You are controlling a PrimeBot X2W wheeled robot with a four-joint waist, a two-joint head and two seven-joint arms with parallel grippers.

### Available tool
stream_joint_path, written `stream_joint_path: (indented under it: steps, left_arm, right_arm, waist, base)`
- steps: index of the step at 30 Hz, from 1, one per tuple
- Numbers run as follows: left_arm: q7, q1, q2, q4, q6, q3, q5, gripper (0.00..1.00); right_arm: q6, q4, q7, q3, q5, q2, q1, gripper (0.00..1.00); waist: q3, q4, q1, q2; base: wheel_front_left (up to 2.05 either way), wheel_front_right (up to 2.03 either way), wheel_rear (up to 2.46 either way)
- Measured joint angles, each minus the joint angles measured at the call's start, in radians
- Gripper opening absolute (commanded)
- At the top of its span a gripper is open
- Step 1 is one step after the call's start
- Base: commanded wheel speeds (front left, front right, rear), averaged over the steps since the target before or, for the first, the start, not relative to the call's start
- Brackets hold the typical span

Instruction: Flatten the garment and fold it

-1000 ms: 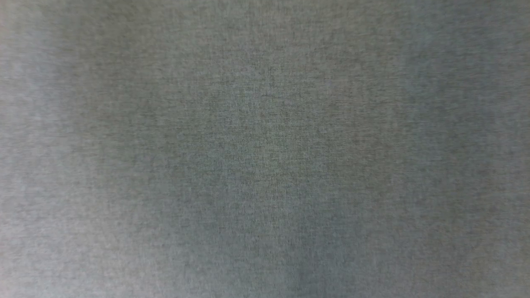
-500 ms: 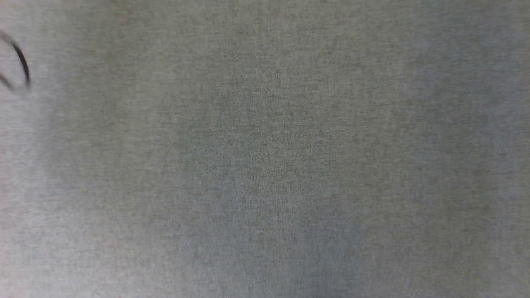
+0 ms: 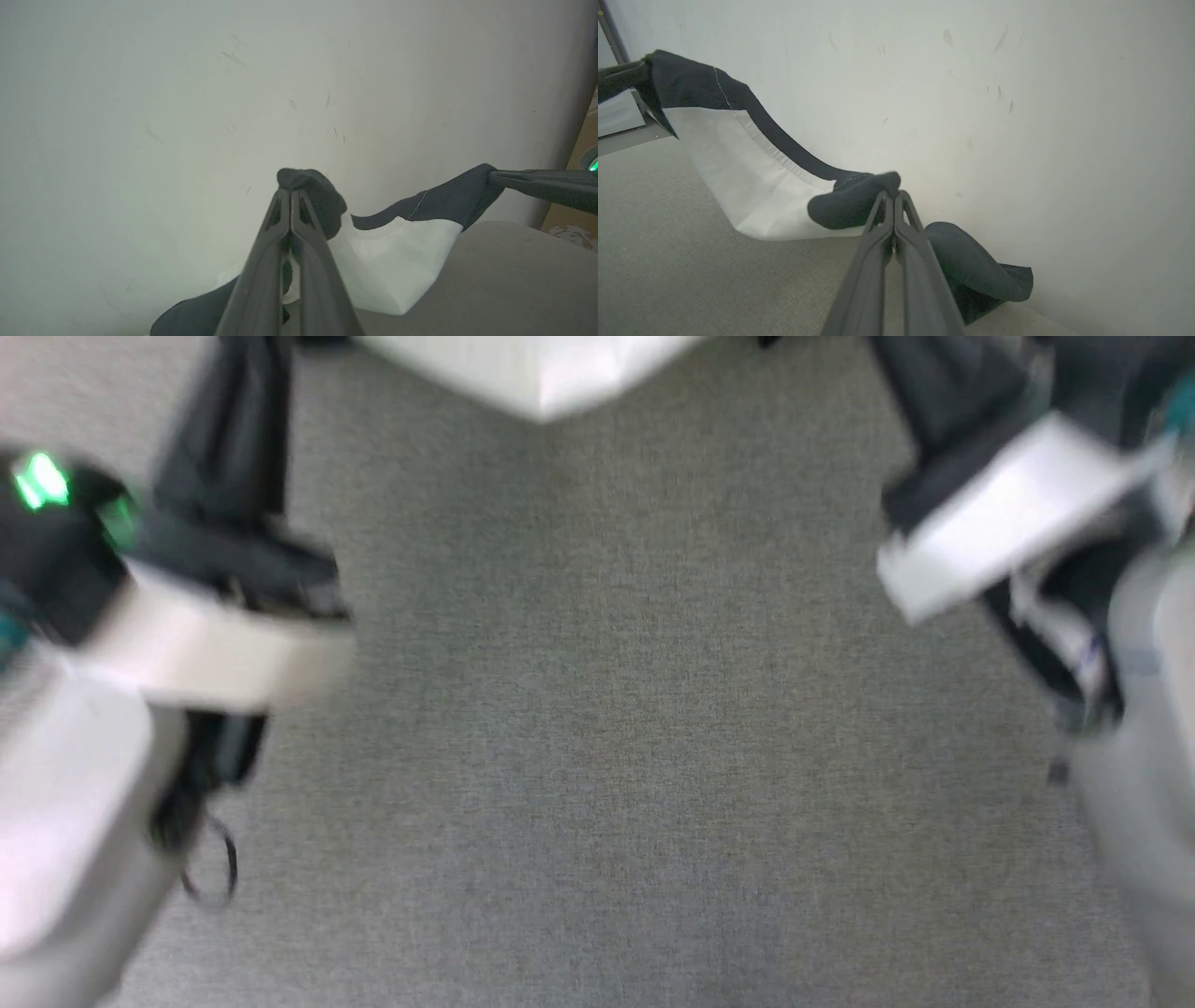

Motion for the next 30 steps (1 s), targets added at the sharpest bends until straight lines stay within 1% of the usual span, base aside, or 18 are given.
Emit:
stream_joint_path:
  steps: [4, 8, 12, 16, 23, 30]
  left_arm:
    - [0.0, 0.146, 0.01, -0.062, 0.019, -0.006, 0.019, 0.0]
    - [0.0, 0.269, 0.01, -0.091, 0.037, -0.031, 0.022, 0.0]
    - [0.012, 0.37, 0.009, -0.091, 0.041, -0.091, 0.014, 0.0]
    - [0.021, 0.442, 0.007, -0.076, 0.046, -0.117, -0.018, 0.0]
    - [0.076, 0.539, 0.033, -0.077, 0.047, -0.148, -0.08, 0.0]
    - [0.171, 0.595, 0.054, -0.09, 0.031, -0.2, -0.14, 0.0]
  right_arm:
    - [0.0, -0.097, 0.01, -0.051, 0.001, 0.016, 0.195, 0.0]
    - [0.0, -0.165, 0.022, -0.124, 0.001, 0.045, 0.36, 0.0]
    - [0.0, -0.208, 0.036, -0.187, 0.001, 0.08, 0.504, 0.0]
    - [0.0, -0.229, 0.055, -0.228, 0.008, 0.111, 0.626, 0.0]
    - [0.0, -0.245, 0.125, -0.259, 0.029, 0.124, 0.774, 0.0]
    - [0.0, -0.262, 0.216, -0.234, 0.053, 0.114, 0.851, 0.0]
  waist:
    - [-0.05, 0.004, 0.0, 0.0]
    - [-0.093, 0.011, 0.0001, 0.0]
    - [-0.131, 0.017, 0.0002, 0.0]
    - [-0.17, 0.023, 0.0002, 0.0]
    - [-0.241, 0.032, 0.0002, 0.0]
    - [-0.303, 0.036, 0.0002, 0.0]
  base:
    - [0.0, 0.0, 0.0]
    - [0.0, 0.0, 0.0]
    - [0.0, 0.0, 0.0]
    - [0.0, 0.0, 0.0]
    - [0.0, 0.0, 0.0]
    - [0.0, 0.0, 0.0]
